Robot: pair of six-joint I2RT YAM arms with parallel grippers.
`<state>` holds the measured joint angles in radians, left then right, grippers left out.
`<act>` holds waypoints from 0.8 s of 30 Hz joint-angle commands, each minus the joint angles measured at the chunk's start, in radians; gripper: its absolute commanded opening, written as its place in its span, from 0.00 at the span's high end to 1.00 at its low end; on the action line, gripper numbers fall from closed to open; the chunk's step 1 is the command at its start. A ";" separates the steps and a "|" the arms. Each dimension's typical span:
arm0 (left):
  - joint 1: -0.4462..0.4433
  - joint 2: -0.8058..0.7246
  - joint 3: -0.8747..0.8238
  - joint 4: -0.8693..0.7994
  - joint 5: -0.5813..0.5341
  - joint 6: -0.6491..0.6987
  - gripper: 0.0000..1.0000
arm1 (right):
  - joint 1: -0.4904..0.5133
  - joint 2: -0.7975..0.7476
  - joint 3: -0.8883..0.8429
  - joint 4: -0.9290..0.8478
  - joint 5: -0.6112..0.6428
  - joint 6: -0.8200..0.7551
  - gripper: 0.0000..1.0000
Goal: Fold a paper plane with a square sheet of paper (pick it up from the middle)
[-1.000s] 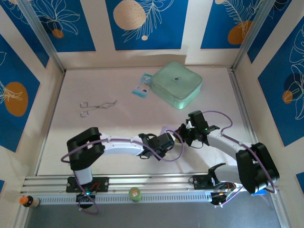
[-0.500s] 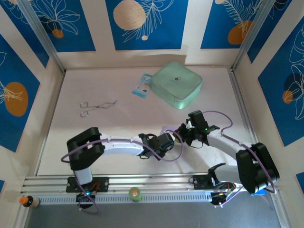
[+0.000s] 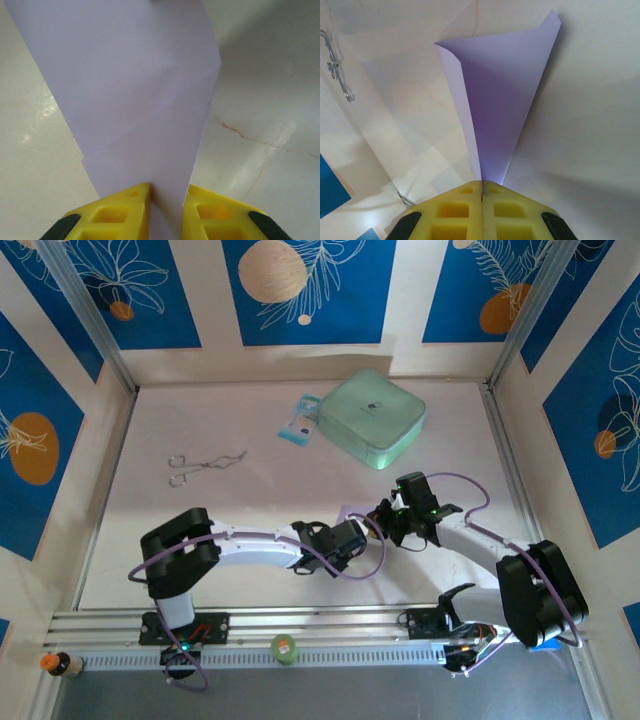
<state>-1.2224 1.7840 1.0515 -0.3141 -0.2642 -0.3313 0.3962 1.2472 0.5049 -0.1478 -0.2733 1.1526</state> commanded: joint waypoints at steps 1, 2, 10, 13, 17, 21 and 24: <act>-0.005 -0.020 -0.020 -0.004 -0.024 -0.006 0.80 | -0.002 -0.013 0.004 -0.004 -0.016 0.010 1.00; -0.005 -0.021 -0.022 -0.001 -0.024 -0.008 0.81 | -0.002 -0.013 0.004 -0.004 -0.015 0.010 1.00; -0.005 -0.028 -0.028 0.004 -0.022 -0.006 0.88 | -0.002 -0.014 0.004 -0.008 -0.015 0.010 1.00; -0.005 -0.032 -0.030 0.009 -0.018 -0.005 0.91 | -0.001 -0.015 0.004 -0.009 -0.017 0.010 1.00; -0.005 -0.037 -0.033 0.015 -0.017 -0.003 0.91 | 0.000 -0.014 0.006 -0.014 -0.015 0.006 1.00; -0.004 -0.036 -0.031 0.022 -0.004 -0.002 0.91 | 0.001 -0.016 0.002 -0.016 -0.014 0.003 1.00; -0.006 -0.039 -0.032 0.025 -0.003 -0.002 0.88 | 0.002 -0.016 0.004 -0.016 -0.014 0.002 1.00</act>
<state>-1.2224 1.7809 1.0336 -0.2951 -0.2703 -0.3344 0.3962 1.2465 0.5049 -0.1463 -0.2733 1.1522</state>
